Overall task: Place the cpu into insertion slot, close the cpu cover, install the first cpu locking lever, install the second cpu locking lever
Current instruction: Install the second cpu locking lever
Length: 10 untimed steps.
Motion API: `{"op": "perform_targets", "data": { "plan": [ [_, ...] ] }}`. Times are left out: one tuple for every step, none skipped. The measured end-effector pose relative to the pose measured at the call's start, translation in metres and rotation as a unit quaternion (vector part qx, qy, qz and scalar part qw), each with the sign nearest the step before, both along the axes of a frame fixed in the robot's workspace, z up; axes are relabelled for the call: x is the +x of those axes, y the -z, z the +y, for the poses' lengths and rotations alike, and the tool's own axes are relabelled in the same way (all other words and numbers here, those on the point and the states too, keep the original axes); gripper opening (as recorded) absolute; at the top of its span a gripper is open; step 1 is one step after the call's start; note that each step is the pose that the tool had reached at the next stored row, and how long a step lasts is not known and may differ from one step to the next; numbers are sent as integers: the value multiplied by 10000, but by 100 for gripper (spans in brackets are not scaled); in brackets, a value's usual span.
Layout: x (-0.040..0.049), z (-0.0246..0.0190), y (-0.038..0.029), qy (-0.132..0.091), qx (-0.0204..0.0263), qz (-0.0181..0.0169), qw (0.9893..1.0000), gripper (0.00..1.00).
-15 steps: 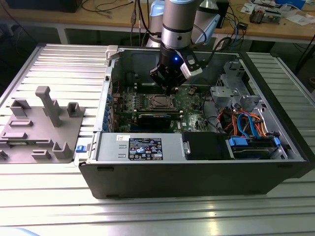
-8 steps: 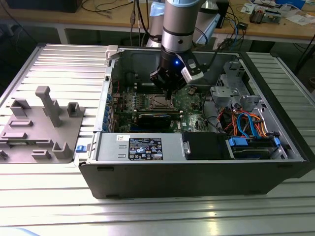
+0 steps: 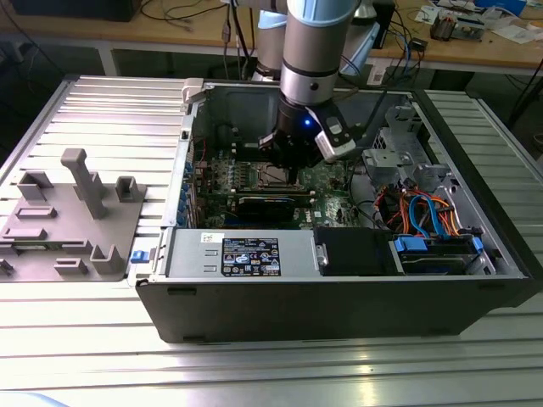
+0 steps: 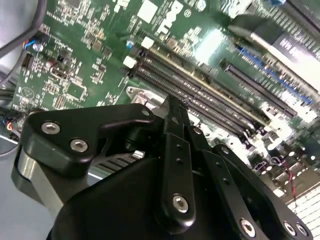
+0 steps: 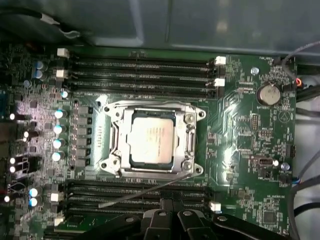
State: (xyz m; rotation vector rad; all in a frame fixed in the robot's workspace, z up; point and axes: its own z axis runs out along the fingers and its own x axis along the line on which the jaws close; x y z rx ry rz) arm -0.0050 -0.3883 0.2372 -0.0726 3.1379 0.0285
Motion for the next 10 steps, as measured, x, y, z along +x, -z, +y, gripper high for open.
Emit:
{"op": "perform_targets", "data": {
  "plan": [
    [-1, -18, 1, 0, 31, 0, 10000, 11],
    [-2, -35, 2, 0, 71, 0, 10000, 11],
    [-5, -52, 3, 0, 120, 0, 9999, 11],
    [-8, -66, 5, 0, 157, 0, 9999, 11],
    [-11, -84, 7, 0, 188, 0, 9998, 11],
    [-15, -100, 9, 0, 212, 0, 9998, 11],
    [-33, -133, 14, 1, 246, 0, 9997, 11],
    [-62, -145, 19, 1, 258, 0, 9997, 11],
    [-111, -147, 29, -1, 268, -1, 9996, 11],
    [-131, -147, 38, 0, 272, -1, 9996, 11]
  ]
}}
